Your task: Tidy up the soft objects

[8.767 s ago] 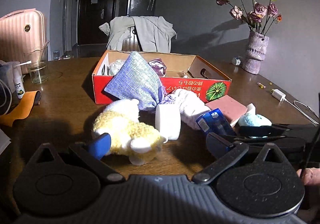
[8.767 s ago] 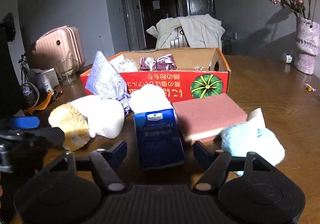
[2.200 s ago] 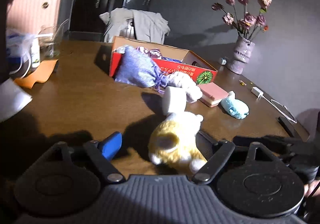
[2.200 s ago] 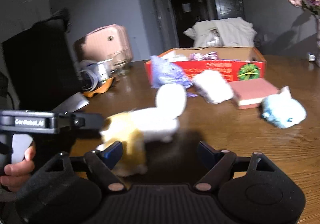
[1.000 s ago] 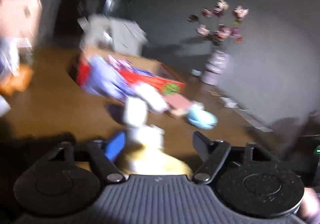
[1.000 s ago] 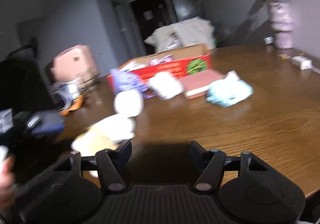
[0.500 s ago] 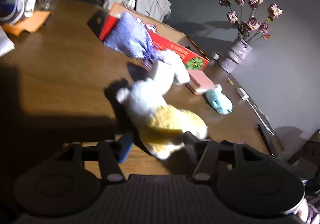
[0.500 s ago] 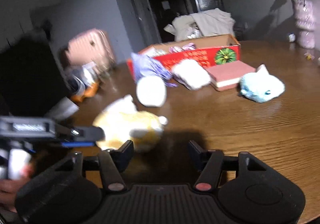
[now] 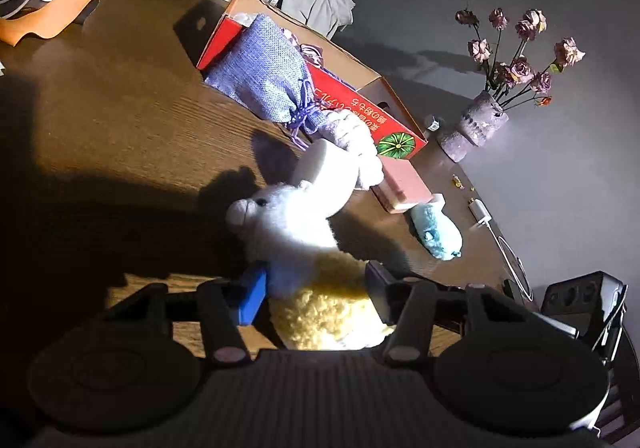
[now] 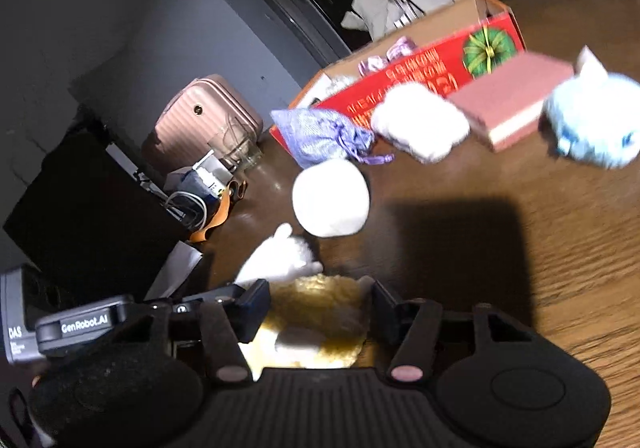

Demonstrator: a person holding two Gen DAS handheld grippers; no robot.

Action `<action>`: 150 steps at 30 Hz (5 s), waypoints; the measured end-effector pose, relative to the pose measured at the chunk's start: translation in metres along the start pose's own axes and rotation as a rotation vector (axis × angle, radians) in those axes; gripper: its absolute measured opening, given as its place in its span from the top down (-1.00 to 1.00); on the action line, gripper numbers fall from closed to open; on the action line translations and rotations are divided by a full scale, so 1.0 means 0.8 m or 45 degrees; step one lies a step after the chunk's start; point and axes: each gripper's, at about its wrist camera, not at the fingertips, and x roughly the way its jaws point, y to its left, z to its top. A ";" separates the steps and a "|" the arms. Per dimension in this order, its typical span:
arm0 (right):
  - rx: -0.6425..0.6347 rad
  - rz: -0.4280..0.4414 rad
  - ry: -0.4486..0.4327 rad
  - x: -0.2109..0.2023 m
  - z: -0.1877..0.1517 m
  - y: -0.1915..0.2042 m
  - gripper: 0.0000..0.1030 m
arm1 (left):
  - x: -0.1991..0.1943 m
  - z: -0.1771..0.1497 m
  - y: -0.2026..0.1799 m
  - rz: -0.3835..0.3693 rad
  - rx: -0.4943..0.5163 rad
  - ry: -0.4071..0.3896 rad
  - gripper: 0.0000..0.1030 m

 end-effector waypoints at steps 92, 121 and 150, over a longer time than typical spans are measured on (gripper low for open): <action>-0.645 -0.479 -0.367 -0.165 -0.070 0.092 -0.74 | -0.131 -0.109 -0.109 0.441 0.663 -0.482 -1.00; -0.630 -0.331 -0.296 -0.026 0.040 0.082 -0.71 | -0.049 0.002 -0.044 0.493 0.523 -0.351 -1.00; -0.799 -0.397 -0.248 -0.038 0.070 0.093 0.91 | -0.053 -0.007 -0.044 0.387 0.438 -0.330 -1.00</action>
